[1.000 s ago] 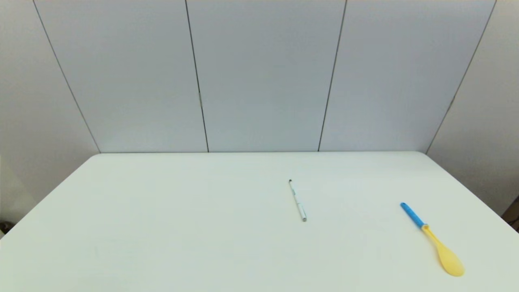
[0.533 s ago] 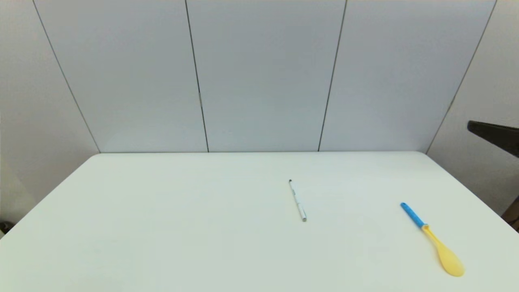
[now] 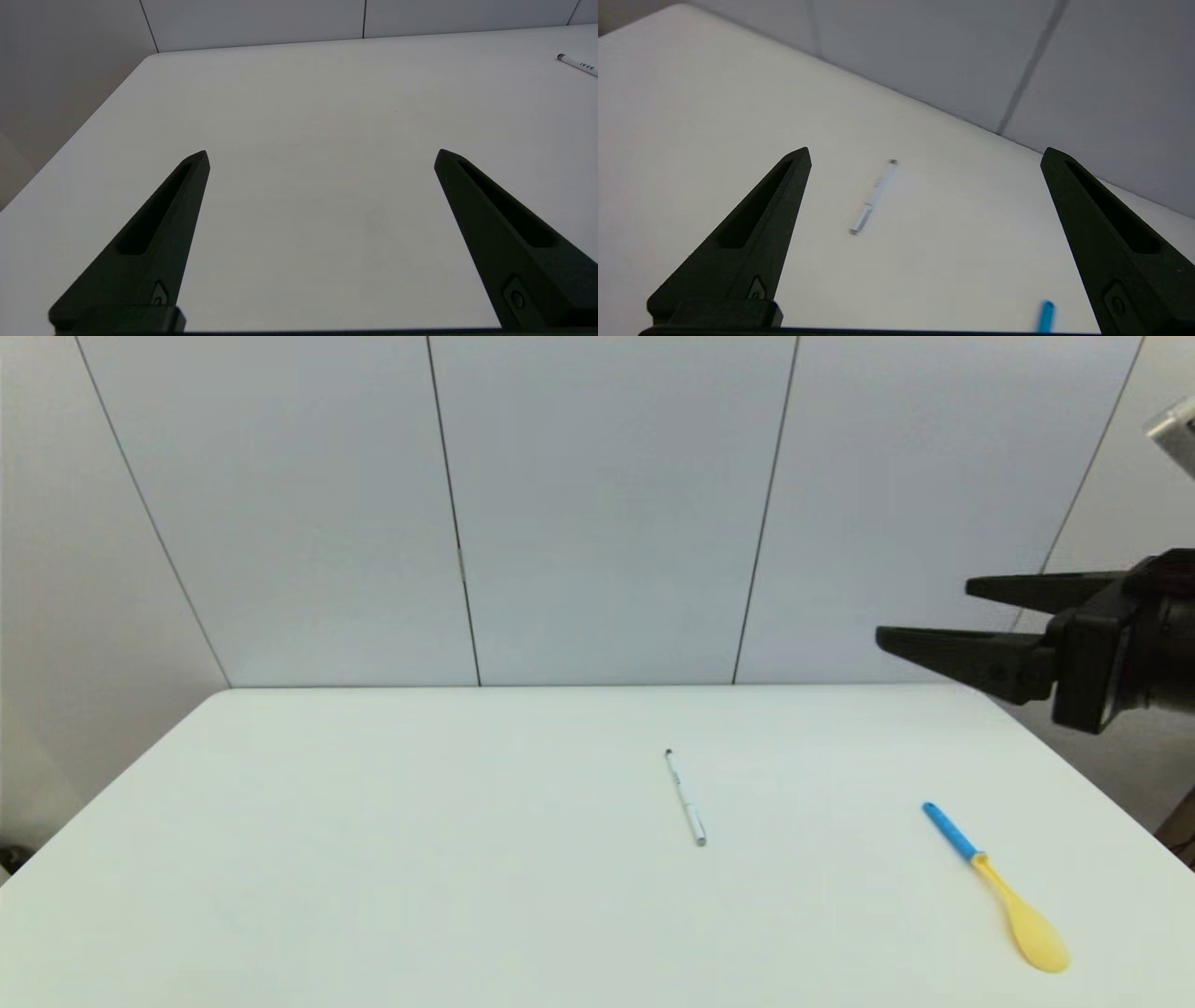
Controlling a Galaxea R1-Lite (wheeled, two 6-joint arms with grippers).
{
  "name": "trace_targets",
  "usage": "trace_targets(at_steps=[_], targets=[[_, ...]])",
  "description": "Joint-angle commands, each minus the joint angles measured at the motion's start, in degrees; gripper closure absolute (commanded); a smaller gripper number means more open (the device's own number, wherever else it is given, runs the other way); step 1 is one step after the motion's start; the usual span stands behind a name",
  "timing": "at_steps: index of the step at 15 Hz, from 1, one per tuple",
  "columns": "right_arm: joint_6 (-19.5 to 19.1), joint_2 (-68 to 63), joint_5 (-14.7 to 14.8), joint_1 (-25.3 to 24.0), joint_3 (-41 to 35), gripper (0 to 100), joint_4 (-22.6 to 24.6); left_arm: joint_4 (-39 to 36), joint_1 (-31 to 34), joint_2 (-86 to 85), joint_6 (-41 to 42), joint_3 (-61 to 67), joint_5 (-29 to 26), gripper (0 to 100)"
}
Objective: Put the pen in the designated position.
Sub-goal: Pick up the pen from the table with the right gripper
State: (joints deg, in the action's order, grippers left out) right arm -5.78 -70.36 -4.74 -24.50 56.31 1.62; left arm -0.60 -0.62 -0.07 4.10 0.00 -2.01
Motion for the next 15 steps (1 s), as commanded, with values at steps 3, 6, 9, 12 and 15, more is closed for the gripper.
trace_targets(at_steps=[3, 6, 9, 12, 15], targets=[[-0.4, -5.8, -7.9, -3.6, 2.0, 0, -0.7, 0.0, 0.0, 0.1, 0.0, 0.6, -0.1, 0], [-0.2, -8.3, -8.2, -5.0, 1.9, 0, -1.0, 0.0, 0.0, 0.1, 0.0, 0.6, 0.0, 0], [0.1, -9.8, -7.9, -4.7, 1.5, 0, -1.1, 0.0, 0.0, 0.1, 0.0, 0.6, 0.0, 0], [3.3, -11.4, -7.2, -5.0, 2.4, 0, -1.0, 0.0, 0.0, 0.1, 0.0, 0.6, 0.0, 0], [5.3, -13.7, -4.9, -5.0, 3.0, 0, -0.9, 0.0, 0.0, 0.1, 0.0, 0.6, 0.0, 0]])
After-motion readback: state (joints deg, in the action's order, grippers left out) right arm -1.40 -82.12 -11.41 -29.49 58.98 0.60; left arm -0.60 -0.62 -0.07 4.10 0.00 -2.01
